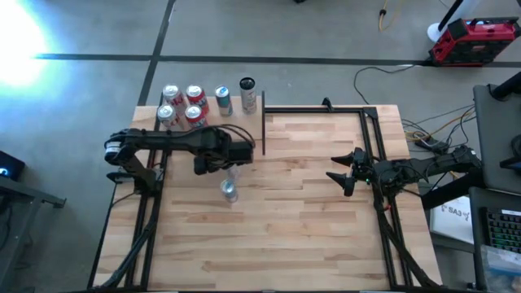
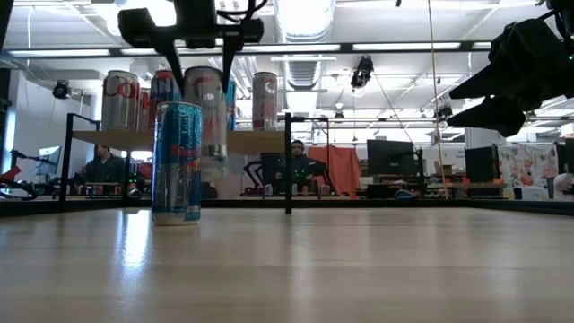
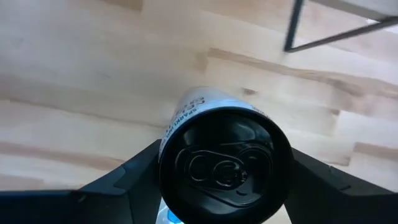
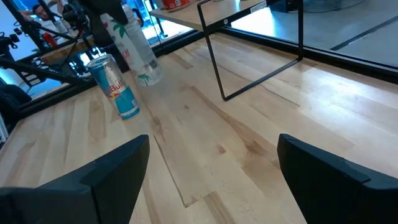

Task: Place canned beverage on shelf
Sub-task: Put the white and pink soda can on the shelf and align it with the other white and pink soda can, then put the white and pink soda can align the with the other white and pink soda can on the shelf

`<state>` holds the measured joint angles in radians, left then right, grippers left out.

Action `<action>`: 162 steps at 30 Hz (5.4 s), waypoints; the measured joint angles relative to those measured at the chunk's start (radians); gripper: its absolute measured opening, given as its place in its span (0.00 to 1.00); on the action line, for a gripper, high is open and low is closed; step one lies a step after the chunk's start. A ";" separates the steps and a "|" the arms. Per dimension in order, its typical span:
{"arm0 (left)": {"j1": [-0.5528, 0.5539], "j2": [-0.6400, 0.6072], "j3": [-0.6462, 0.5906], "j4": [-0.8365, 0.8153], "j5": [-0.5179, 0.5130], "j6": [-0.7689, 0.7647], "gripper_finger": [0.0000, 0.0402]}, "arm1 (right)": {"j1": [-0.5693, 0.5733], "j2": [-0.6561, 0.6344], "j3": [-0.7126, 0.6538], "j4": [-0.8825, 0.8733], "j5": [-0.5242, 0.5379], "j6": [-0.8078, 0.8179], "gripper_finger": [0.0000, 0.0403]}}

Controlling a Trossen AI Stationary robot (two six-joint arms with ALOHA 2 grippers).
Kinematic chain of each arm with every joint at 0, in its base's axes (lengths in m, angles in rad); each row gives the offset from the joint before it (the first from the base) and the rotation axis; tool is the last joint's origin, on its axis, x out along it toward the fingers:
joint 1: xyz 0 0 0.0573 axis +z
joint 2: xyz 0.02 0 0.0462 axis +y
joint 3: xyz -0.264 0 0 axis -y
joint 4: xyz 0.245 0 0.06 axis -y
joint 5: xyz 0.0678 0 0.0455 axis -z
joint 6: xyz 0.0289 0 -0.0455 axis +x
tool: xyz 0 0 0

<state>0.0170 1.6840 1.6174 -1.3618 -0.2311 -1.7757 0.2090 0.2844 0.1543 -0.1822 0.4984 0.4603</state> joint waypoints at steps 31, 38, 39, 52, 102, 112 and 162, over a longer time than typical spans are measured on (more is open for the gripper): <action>0.122 0.000 0.317 -0.063 -0.099 0.600 0.60 | 0.000 0.000 0.000 0.000 0.000 0.000 0.83; 0.173 0.000 0.320 -0.063 -0.100 0.668 0.60 | 0.000 0.000 0.000 0.000 0.000 0.000 0.83; 0.180 0.000 0.320 -0.060 -0.100 0.675 0.60 | 0.000 0.000 0.000 0.000 0.000 0.000 0.83; 0.267 0.000 0.320 -0.034 -0.101 0.720 0.62 | 0.000 0.000 0.000 0.000 0.000 0.000 0.83; 0.293 0.023 0.316 -0.071 -0.077 0.671 0.77 | 0.000 0.000 0.000 0.000 0.000 0.000 0.83; 0.254 0.023 0.317 -0.121 -0.022 0.638 0.77 | 0.000 0.000 0.000 0.000 0.000 0.000 0.83; -0.288 0.259 0.254 -0.023 0.340 -0.421 0.77 | 0.000 0.000 0.000 0.000 0.000 0.000 0.83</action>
<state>-0.2710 1.9428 1.8713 -1.3850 0.1085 -2.1971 0.2092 0.2840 0.1543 -0.1822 0.4984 0.4602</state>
